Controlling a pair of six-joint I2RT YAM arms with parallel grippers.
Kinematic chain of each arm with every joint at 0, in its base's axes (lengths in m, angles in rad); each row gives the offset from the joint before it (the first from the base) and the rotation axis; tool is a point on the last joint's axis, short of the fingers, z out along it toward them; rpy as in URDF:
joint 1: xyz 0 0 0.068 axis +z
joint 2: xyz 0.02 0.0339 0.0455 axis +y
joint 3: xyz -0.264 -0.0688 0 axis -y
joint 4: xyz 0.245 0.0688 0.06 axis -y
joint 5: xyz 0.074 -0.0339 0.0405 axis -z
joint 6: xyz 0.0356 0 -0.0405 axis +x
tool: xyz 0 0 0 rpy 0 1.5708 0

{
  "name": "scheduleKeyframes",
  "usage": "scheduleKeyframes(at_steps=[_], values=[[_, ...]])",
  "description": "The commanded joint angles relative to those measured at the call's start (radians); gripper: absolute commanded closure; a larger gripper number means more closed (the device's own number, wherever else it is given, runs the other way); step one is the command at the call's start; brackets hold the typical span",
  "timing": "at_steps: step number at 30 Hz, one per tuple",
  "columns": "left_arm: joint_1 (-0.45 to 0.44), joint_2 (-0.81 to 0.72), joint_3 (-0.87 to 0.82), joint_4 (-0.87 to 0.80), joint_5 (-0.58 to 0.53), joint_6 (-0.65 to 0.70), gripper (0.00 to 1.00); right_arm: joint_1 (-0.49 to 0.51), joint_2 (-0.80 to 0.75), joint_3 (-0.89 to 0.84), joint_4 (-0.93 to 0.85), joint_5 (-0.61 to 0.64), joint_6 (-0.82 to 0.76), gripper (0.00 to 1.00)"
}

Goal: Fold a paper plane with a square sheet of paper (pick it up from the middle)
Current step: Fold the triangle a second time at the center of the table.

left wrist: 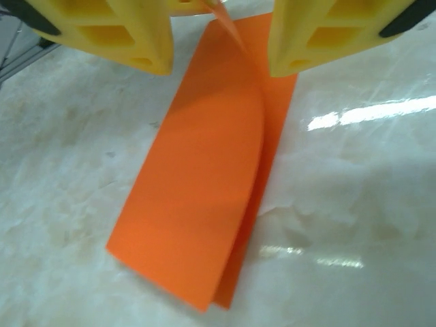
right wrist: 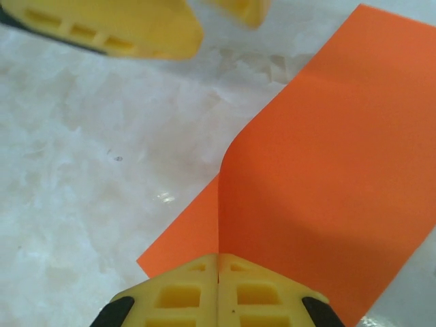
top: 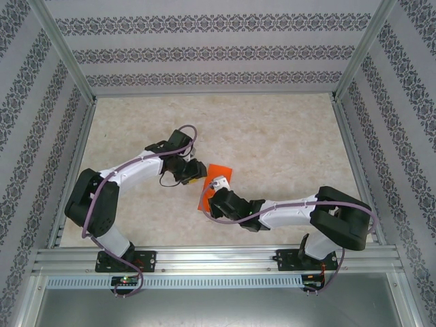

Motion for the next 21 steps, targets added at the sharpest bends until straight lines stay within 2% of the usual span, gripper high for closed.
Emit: scheduleKeyframes(at_steps=[1,6,21], values=[[-0.012,-0.015,-0.038,0.015,-0.002,-0.003,0.64,-0.029,-0.023,-0.021,0.055,-0.097,0.052,1.0],[-0.012,-0.017,-0.067,0.023,0.012,0.005,0.74,-0.069,-0.034,-0.041,0.071,-0.16,0.085,1.0],[-0.026,0.037,-0.098,0.066,0.098,0.041,0.8,-0.211,-0.055,-0.103,0.133,-0.332,0.18,0.99]])
